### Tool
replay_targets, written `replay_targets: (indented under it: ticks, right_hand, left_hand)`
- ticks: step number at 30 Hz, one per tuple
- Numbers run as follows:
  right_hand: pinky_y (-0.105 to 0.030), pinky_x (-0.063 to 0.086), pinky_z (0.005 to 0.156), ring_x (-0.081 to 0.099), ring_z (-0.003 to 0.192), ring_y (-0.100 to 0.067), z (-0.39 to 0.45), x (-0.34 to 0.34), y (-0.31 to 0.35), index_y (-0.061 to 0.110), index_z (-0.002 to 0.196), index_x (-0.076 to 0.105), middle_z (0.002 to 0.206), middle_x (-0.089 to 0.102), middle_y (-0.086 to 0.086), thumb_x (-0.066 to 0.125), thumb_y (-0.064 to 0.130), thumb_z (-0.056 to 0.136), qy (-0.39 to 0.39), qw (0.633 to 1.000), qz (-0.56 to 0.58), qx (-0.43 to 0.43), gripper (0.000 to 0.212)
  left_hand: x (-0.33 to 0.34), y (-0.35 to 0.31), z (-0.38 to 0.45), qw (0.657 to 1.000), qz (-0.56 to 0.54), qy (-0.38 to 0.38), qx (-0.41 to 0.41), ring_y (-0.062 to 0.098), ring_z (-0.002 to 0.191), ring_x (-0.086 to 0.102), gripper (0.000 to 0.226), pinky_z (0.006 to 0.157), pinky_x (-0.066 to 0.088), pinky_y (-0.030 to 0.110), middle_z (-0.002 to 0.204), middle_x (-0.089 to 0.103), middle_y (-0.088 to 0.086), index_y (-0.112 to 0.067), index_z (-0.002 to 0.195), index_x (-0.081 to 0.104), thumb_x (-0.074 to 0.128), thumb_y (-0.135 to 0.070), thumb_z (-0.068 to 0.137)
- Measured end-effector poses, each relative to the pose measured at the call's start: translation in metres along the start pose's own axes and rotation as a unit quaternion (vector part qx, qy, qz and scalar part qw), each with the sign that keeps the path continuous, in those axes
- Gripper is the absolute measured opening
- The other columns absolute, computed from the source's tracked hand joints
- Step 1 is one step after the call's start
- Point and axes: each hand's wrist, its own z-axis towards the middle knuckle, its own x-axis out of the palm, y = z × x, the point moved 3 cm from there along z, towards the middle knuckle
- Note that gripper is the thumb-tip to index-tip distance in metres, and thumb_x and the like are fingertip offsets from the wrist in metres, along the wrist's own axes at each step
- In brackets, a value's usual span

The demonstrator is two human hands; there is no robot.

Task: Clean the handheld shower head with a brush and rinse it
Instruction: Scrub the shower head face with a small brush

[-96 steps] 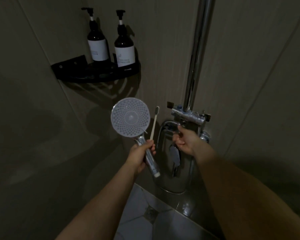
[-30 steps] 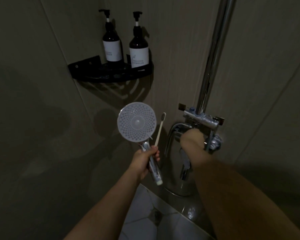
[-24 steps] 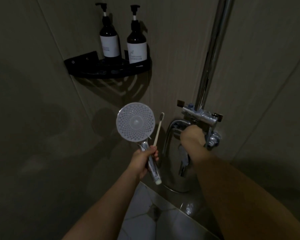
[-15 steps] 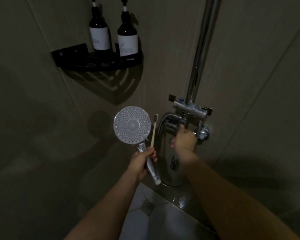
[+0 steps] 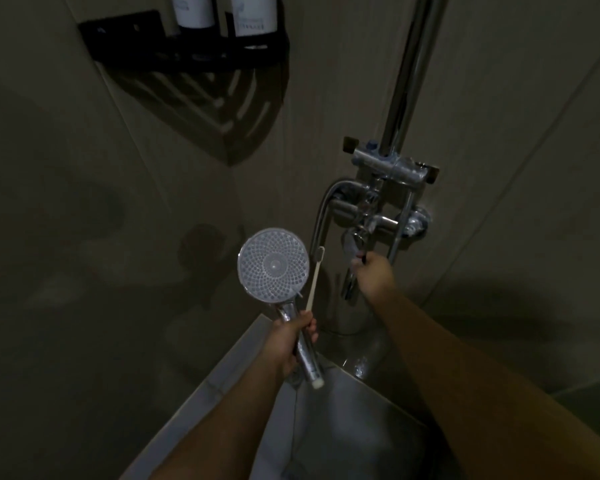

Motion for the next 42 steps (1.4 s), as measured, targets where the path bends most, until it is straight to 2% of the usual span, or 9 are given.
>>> replay_targets:
  ticks: [7,12,17,24,29,31,35,39,42]
  right_hand:
    - [-0.022,0.032,0.071,0.049,0.083,-0.017,0.004,-0.006,-0.003,0.001,0.087,0.060,0.083,0.053,-0.013,0.047,0.008,0.095,-0.028,0.999,-0.042,-0.020,0.016]
    - [-0.026,0.040,0.073,0.060,0.086,-0.030,0.006,-0.003,-0.006,-0.006,0.096,0.062,0.087,0.061,-0.023,0.046,0.008,0.095,-0.023,0.999,-0.038,-0.025,0.022]
    - [-0.026,0.039,0.075,0.054,0.084,-0.021,0.004,-0.003,-0.004,-0.002,0.100,0.063,0.083,0.057,-0.013,0.045,0.009,0.096,-0.017,0.999,-0.035,-0.029,0.021]
    - [-0.040,0.049,0.085,0.060,0.088,-0.029,0.003,0.003,-0.009,0.000,0.101,0.063,0.086,0.060,-0.014,0.046,0.011,0.096,-0.023,1.000,0.012,-0.018,0.021]
    - [-0.038,0.052,0.079,0.061,0.085,-0.028,-0.020,0.008,-0.021,0.011,0.095,0.054,0.089,0.064,-0.015,0.052,0.022,0.095,-0.115,0.987,0.114,0.013,0.012]
    - [-0.028,0.046,0.061,0.055,0.066,-0.018,-0.032,0.019,-0.028,0.013,0.084,0.049,0.074,0.056,-0.005,0.049,0.029,0.096,-0.057,0.986,0.142,0.063,0.020]
    - [-0.021,0.043,0.043,0.052,0.044,-0.007,-0.056,0.062,-0.038,0.010,0.071,0.053,0.064,0.053,-0.006,0.047,0.021,0.098,0.216,0.956,0.168,0.107,0.030]
    - [-0.013,0.036,0.031,0.047,0.028,-0.002,-0.047,0.077,-0.049,0.003,0.064,0.052,0.048,0.050,-0.006,0.045,-0.001,0.096,0.215,0.953,0.176,0.120,0.032]
    - [-0.019,0.049,0.044,0.060,0.043,-0.013,-0.040,0.068,-0.054,-0.021,0.093,0.053,0.061,0.052,-0.032,0.037,-0.003,0.098,0.161,0.954,0.206,0.146,0.025]
  left_hand:
    - [-0.009,0.000,0.002,1.000,0.000,-0.001,0.009,0.005,0.040,0.056,0.016,0.045,0.050,0.018,0.046,0.059,-0.001,-0.008,0.078,0.052,0.051,0.002,0.091]
    - [-0.014,0.005,0.005,1.000,0.005,-0.005,0.005,0.006,0.042,0.056,0.015,0.048,0.050,0.020,0.048,0.060,-0.001,-0.009,0.078,0.053,0.053,0.001,0.090]
    - [-0.012,0.013,0.006,1.000,0.001,-0.001,-0.010,0.008,0.041,0.055,0.018,0.046,0.050,0.019,0.048,0.058,0.001,-0.009,0.076,0.053,0.052,0.002,0.090]
    - [-0.009,0.015,0.008,1.000,0.000,-0.001,-0.016,0.008,0.041,0.057,0.015,0.046,0.051,0.019,0.049,0.060,0.002,-0.008,0.077,0.055,0.055,0.002,0.088]
    - [-0.013,0.016,0.013,1.000,0.004,-0.003,-0.014,0.008,0.041,0.057,0.015,0.046,0.051,0.020,0.049,0.061,0.002,-0.009,0.077,0.054,0.056,0.002,0.088]
    - [-0.012,0.018,0.014,1.000,0.007,-0.002,-0.010,0.008,0.040,0.056,0.016,0.047,0.050,0.021,0.048,0.060,0.002,-0.009,0.076,0.054,0.055,0.002,0.088]
    - [-0.012,0.025,0.015,1.000,0.013,0.008,-0.012,0.009,0.043,0.058,0.011,0.048,0.051,0.021,0.051,0.063,0.002,-0.007,0.084,0.059,0.054,0.003,0.088]
    - [-0.012,0.030,0.016,1.000,0.013,-0.006,-0.022,0.011,0.047,0.062,0.011,0.049,0.053,0.021,0.055,0.067,0.002,-0.008,0.087,0.063,0.057,0.001,0.087]
    - [-0.020,0.029,0.022,0.999,0.010,-0.037,-0.019,0.016,0.057,0.062,0.014,0.057,0.054,0.027,0.064,0.065,0.004,-0.011,0.082,0.063,0.057,0.001,0.086]
